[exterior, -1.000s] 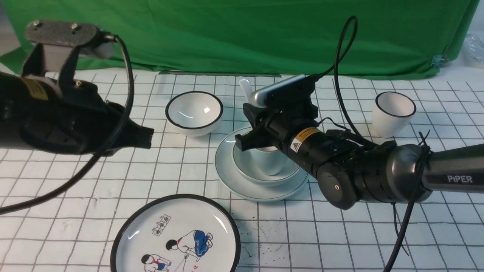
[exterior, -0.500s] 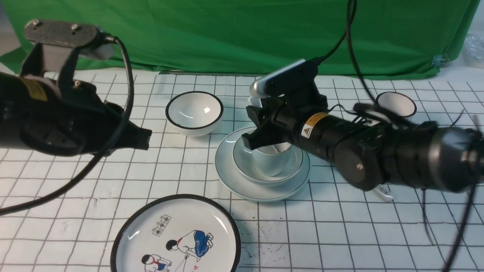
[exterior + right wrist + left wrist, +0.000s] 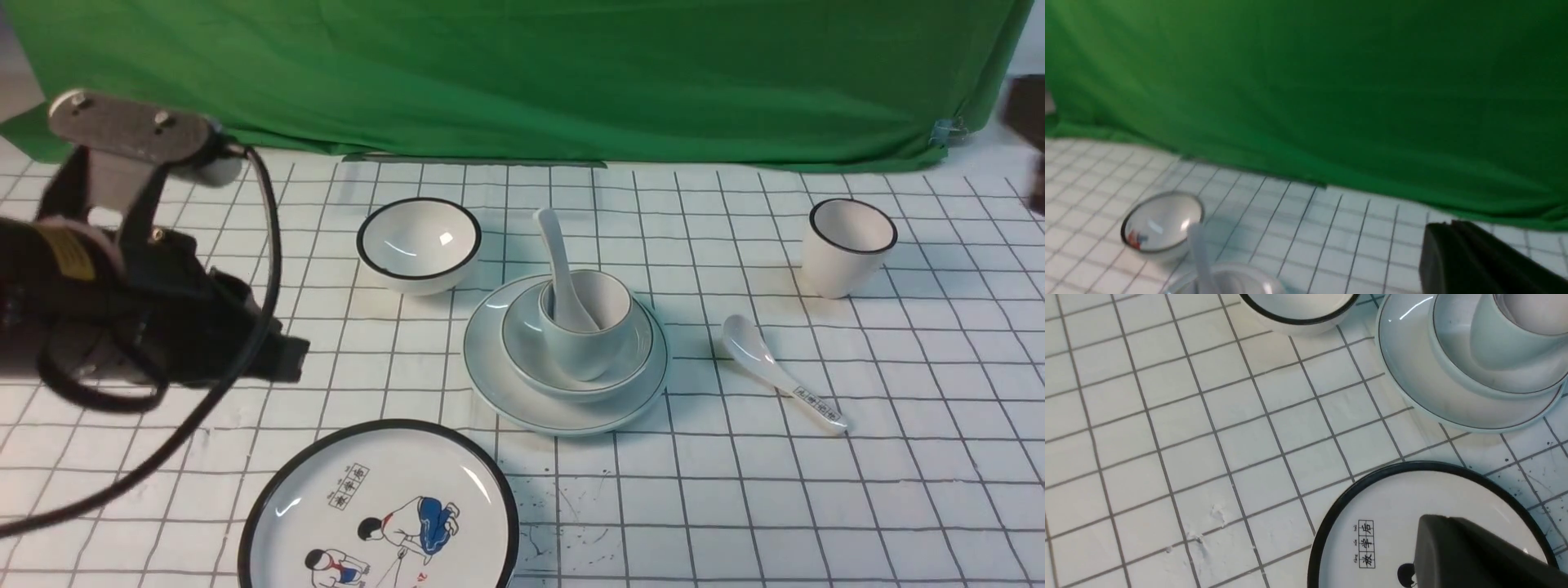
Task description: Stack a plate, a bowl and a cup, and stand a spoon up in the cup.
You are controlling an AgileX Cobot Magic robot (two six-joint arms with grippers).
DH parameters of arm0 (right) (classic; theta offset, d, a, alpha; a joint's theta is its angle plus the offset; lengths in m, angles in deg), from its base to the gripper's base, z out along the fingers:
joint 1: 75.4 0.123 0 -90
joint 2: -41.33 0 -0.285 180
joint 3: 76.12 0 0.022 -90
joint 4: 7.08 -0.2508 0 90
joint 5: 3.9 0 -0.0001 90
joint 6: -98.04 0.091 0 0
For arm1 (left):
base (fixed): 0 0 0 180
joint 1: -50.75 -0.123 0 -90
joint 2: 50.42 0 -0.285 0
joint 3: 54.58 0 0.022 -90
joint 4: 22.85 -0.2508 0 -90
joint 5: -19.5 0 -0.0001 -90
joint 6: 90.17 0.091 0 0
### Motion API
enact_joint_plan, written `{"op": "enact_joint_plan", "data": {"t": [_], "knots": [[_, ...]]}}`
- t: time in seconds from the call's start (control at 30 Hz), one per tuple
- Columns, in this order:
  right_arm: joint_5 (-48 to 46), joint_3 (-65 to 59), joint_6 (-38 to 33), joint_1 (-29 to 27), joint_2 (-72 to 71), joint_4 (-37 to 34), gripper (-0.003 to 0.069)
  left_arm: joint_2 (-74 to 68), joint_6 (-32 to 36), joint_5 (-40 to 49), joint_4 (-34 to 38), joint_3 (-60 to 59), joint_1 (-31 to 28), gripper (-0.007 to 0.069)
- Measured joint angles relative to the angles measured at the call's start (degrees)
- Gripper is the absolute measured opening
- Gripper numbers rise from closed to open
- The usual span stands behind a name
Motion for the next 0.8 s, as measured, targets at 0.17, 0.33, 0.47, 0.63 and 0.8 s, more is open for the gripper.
{"op": "enact_joint_plan", "data": {"t": [0.17, 0.33, 0.47, 0.63, 0.8], "knots": [[17.5, -21.3, 1.4, -0.6, -21.7, 0.0, 0.0026, 10.0, 0.0, -7.0, 1.6, -9.7, 0.0, 0.0001], [25.4, -31.8, 1.6, -0.6, -33.5, 0.0, 0.0074, 21.9, -0.2, -10.1, 3.3, -16.7, 0.0, 0.0001], [26.4, -33.4, 1.6, -0.6, -37.2, 0.0, 0.0148, 30.9, -0.8, -12.1, 4.3, -20.0, 0.0, 0.0001], [26.6, -33.5, 1.6, -0.6, -37.5, 0.0, 0.0225, 38.7, -1.3, -13.7, 4.4, -21.8, 0.0, 0.0001], [26.6, -33.5, 1.6, -0.6, -37.5, 0.0, 0.0234, 40.7, -1.3, -14.2, 4.4, -21.8, 0.0, 0.0001]]}}
